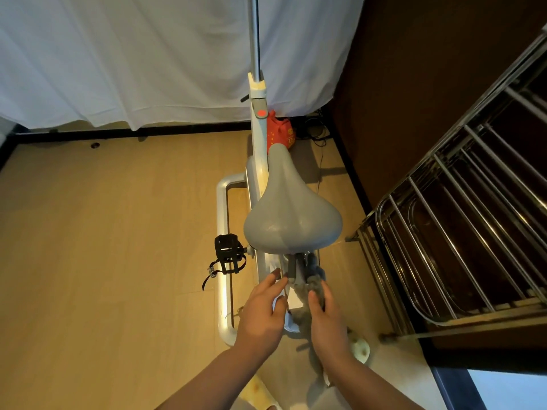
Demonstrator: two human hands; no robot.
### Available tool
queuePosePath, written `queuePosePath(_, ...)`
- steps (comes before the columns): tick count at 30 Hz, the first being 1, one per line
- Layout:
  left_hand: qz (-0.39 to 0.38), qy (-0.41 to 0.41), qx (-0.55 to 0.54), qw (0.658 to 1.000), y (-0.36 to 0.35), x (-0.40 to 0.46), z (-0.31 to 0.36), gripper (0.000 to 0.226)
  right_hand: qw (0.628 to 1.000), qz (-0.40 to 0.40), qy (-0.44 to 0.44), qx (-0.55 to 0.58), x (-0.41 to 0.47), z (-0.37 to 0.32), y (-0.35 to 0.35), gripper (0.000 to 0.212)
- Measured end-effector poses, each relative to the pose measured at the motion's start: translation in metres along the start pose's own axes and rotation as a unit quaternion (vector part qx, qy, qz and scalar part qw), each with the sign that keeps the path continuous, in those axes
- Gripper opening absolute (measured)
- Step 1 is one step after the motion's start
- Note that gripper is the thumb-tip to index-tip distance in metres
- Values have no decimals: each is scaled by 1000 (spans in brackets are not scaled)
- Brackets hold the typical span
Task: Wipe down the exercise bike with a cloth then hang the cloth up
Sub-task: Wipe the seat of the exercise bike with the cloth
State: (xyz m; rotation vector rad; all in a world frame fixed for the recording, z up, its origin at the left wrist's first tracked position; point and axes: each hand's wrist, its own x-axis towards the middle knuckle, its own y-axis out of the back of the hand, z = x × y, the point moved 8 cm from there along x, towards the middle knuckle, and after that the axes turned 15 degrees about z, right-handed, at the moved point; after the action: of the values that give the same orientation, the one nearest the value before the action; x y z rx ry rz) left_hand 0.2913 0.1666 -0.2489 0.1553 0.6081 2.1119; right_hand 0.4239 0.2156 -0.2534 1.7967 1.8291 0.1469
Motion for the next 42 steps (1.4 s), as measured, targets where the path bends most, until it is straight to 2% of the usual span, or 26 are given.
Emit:
queuePosePath(2, 3, -5, 8, 1000, 1, 3, 3, 48, 995, -9, 72, -65, -7, -1, 2, 41)
queuePosePath(4, 1, -20, 10, 1000, 2, 7, 12, 37, 982, -30, 133, -133, -17, -1, -2, 44)
queuePosePath(5, -4, -35, 17, 999, 3, 8, 18, 40, 972, -42, 162, -167, -20, -2, -5, 47)
queuePosePath(8, -29, -55, 28, 998, 7, 13, 28, 43, 950, -56, 197, -236, -16, -12, -9, 50)
queuePosePath(10, -23, -56, 24, 998, 9, 18, 27, 26, 953, -39, 199, -224, -6, -21, -9, 46)
queuePosePath(12, 15, -32, 34, 999, 14, 23, 25, 13, 963, -26, 189, -190, -2, -25, -7, 42)
queuePosePath(14, 49, -5, 37, 998, 17, 27, 25, 23, 977, -25, 154, -146, -5, -20, -4, 44)
queuePosePath(17, 44, 23, 20, 999, 12, 29, 31, 47, 987, -24, 119, -104, -7, -7, 4, 47)
queuePosePath(21, 58, -3, 71, 996, 10, 39, 37, 44, 995, 10, 71, -66, -5, -1, 5, 45)
queuePosePath(23, 38, -25, 112, 993, 6, 42, 37, 44, 996, 23, 64, -65, -5, -3, 3, 45)
queuePosePath(28, 31, -60, 151, 986, 3, 43, 35, 34, 993, 14, 79, -91, -3, -6, 2, 45)
queuePosePath(32, 33, -78, 170, 982, 1, 45, 35, 30, 983, 3, 129, -130, -2, -12, -1, 45)
queuePosePath(35, 30, -81, 171, 982, 4, 44, 39, 29, 960, -9, 186, -210, -2, -19, -6, 42)
queuePosePath(39, 23, -65, 161, 985, 4, 44, 37, 33, 914, -34, 241, -326, 9, -41, -9, 27)
queuePosePath(41, 0, -53, 136, 989, 4, 43, 32, 40, 889, -71, 271, -363, 1, -37, -11, 35)
queuePosePath(42, -21, -43, 97, 994, 3, 40, 29, 46, 862, -97, 300, -398, -8, -31, -15, 46)
